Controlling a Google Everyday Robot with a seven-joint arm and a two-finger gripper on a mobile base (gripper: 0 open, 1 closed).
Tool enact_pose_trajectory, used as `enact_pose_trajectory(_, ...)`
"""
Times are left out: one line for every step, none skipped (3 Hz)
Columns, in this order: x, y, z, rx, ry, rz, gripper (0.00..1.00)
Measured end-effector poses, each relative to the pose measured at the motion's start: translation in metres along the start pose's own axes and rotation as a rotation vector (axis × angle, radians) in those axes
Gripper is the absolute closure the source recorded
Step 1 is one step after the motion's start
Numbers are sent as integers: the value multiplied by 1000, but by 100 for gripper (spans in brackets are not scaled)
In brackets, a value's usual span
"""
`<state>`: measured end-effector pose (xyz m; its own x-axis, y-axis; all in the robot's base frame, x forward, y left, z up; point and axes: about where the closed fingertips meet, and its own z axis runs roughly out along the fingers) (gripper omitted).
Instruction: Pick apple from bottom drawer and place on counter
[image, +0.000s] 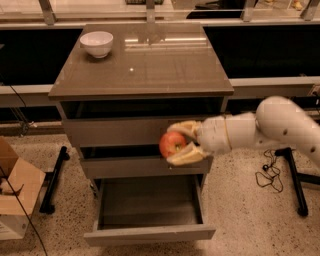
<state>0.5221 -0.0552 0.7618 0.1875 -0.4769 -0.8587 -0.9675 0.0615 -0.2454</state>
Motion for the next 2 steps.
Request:
enact_pose_trajectory(-20, -10, -11, 24, 12, -37, 100)
enact_pose_trajectory(-20, -10, -10, 24, 12, -37, 100)
